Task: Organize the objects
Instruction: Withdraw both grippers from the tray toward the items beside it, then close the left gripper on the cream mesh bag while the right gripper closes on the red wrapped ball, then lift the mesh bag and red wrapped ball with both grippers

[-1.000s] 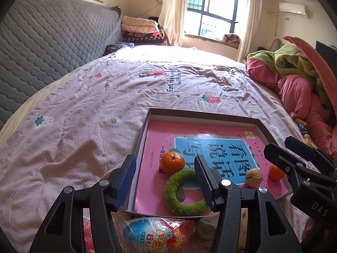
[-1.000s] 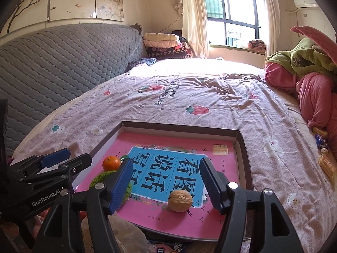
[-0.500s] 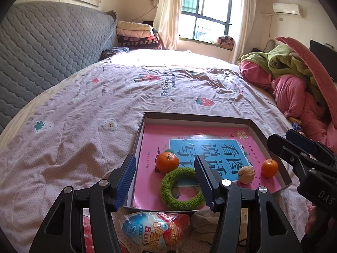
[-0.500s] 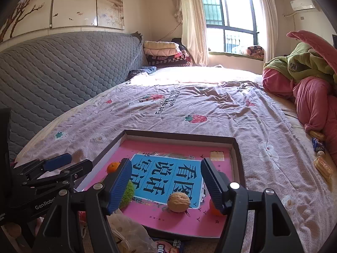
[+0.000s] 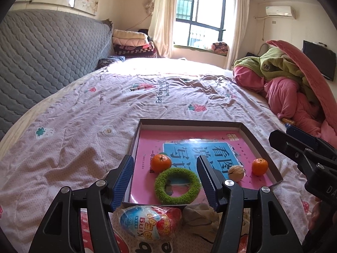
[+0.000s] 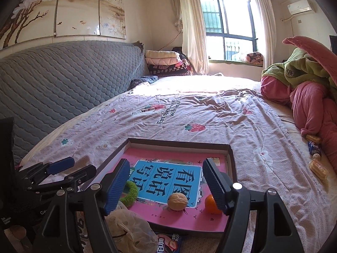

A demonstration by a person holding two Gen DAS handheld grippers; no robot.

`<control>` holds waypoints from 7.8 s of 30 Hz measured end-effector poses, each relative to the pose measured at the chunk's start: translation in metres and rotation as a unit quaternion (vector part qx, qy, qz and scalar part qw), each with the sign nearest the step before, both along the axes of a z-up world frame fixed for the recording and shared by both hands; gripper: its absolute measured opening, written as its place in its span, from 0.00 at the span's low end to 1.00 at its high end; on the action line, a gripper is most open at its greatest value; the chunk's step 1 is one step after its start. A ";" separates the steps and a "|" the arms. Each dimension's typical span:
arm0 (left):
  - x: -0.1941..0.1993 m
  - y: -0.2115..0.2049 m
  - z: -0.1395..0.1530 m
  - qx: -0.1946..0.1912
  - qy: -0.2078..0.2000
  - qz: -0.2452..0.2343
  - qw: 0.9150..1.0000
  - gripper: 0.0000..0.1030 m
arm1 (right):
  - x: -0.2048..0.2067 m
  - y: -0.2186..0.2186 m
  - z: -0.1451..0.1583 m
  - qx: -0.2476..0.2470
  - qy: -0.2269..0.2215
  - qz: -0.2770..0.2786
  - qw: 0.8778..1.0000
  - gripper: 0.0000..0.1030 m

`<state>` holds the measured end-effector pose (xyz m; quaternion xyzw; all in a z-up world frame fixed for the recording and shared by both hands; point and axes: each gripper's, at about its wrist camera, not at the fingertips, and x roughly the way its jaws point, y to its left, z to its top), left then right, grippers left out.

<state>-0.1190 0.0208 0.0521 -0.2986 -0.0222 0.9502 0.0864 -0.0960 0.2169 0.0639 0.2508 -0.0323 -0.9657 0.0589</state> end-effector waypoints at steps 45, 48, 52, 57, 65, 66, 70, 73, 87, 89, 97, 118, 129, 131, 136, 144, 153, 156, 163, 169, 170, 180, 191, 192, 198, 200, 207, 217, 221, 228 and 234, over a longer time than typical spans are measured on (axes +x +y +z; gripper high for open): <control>0.032 0.034 -0.012 0.012 -0.014 -0.107 0.994 0.63 | 0.074 0.011 -0.007 0.022 -0.008 0.074 0.997 0.74; 0.036 0.033 -0.012 0.010 -0.013 -0.118 0.993 0.63 | 0.078 0.010 -0.011 0.033 -0.014 0.081 0.996 0.74; 0.041 0.032 -0.014 0.003 -0.012 -0.128 0.992 0.63 | 0.081 0.006 -0.020 0.044 -0.028 0.095 0.994 0.74; 0.044 0.028 -0.017 -0.014 -0.009 -0.132 0.991 0.63 | 0.084 -0.004 -0.037 0.048 -0.059 0.117 0.990 0.74; 0.048 0.023 -0.023 -0.033 -0.011 -0.140 0.989 0.63 | 0.085 -0.017 -0.061 0.054 -0.099 0.142 0.984 0.74; 0.049 0.023 -0.024 -0.036 -0.010 -0.142 0.989 0.63 | 0.085 -0.018 -0.063 0.053 -0.102 0.145 0.983 0.74; 0.052 0.024 -0.027 -0.046 -0.011 -0.148 0.988 0.63 | 0.084 -0.020 -0.071 0.046 -0.115 0.151 0.981 0.74; 0.052 0.025 -0.030 -0.051 -0.012 -0.150 0.987 0.63 | 0.080 -0.021 -0.077 0.039 -0.132 0.156 0.978 0.74; 0.031 0.037 -0.039 -0.053 -0.026 -0.149 0.987 0.63 | 0.072 -0.035 -0.092 0.013 -0.175 0.176 0.969 0.74; 0.026 0.039 -0.041 -0.055 -0.030 -0.149 0.987 0.63 | 0.069 -0.036 -0.094 0.003 -0.183 0.178 0.967 0.74; 0.012 0.043 -0.042 -0.044 -0.038 -0.144 0.988 0.63 | 0.059 -0.039 -0.100 -0.042 -0.203 0.181 0.961 0.74; -0.020 0.058 -0.056 -0.014 -0.094 -0.148 0.984 0.63 | 0.057 -0.049 -0.102 -0.052 -0.218 0.190 0.956 0.58; -0.026 0.060 -0.059 0.016 -0.109 -0.146 0.983 0.58 | 0.063 -0.044 -0.100 -0.053 -0.220 0.190 0.955 0.58; -0.025 0.060 -0.059 0.019 -0.109 -0.146 0.983 0.49 | 0.068 -0.045 -0.100 -0.051 -0.219 0.189 0.956 0.58; -0.022 0.064 -0.054 0.021 -0.100 -0.153 0.983 0.28 | 0.065 -0.046 -0.099 -0.044 -0.214 0.186 0.958 0.58; -0.021 0.058 -0.048 0.053 -0.099 -0.151 0.982 0.18 | 0.072 -0.043 -0.094 -0.046 -0.203 0.183 0.961 0.58; -0.013 0.051 -0.035 0.066 -0.075 -0.145 0.984 0.17 | 0.080 -0.038 -0.081 -0.044 -0.178 0.181 0.966 0.58; -0.011 0.052 -0.034 0.064 -0.072 -0.144 0.985 0.17 | 0.081 -0.037 -0.080 -0.045 -0.176 0.179 0.967 0.58; -0.009 0.046 -0.028 0.068 -0.062 -0.141 0.986 0.15 | 0.074 -0.037 -0.081 -0.042 -0.169 0.174 0.969 0.58; -0.006 0.041 -0.024 0.067 -0.055 -0.139 0.986 0.15 | 0.081 -0.032 -0.079 -0.044 -0.163 0.173 0.970 0.58; -0.006 0.040 -0.024 0.068 -0.056 -0.139 0.986 0.15 | 0.082 -0.028 -0.079 -0.044 -0.162 0.173 0.970 0.58; -0.004 0.034 -0.024 0.063 -0.054 -0.138 0.987 0.15 | 0.088 -0.035 -0.071 -0.040 -0.164 0.175 0.970 0.58; 0.003 0.015 -0.015 0.066 -0.034 -0.127 0.989 0.14 | 0.078 -0.035 -0.070 -0.039 -0.156 0.169 0.972 0.58; 0.004 0.014 -0.014 0.064 -0.032 -0.126 0.989 0.14 | 0.078 -0.036 -0.070 -0.038 -0.156 0.169 0.972 0.58; 0.009 0.008 -0.010 0.063 -0.027 -0.127 0.990 0.14 | 0.078 -0.036 -0.067 -0.034 -0.149 0.169 0.974 0.58; 0.011 0.005 -0.009 0.064 -0.024 -0.126 0.990 0.14 | 0.078 -0.035 -0.065 -0.034 -0.144 0.166 0.975 0.58; 0.011 -0.006 -0.003 0.077 -0.012 -0.113 0.991 0.14 | 0.072 -0.032 -0.057 -0.039 -0.122 0.147 0.981 0.58; 0.015 -0.007 0.011 0.078 0.030 -0.091 0.992 0.14 | 0.061 -0.032 -0.045 -0.042 -0.094 0.131 0.986 0.58; 0.014 -0.006 0.013 0.084 0.035 -0.088 0.992 0.14 | 0.055 -0.032 -0.041 -0.052 -0.086 0.124 0.987 0.58; 0.017 -0.006 0.015 0.080 0.045 -0.082 0.992 0.14 | 0.049 -0.031 -0.038 -0.046 -0.073 0.111 0.990 0.58; 0.017 -0.008 0.016 0.080 0.047 -0.079 0.993 0.14 | 0.052 -0.032 -0.027 0.005 -0.034 0.080 0.996 0.58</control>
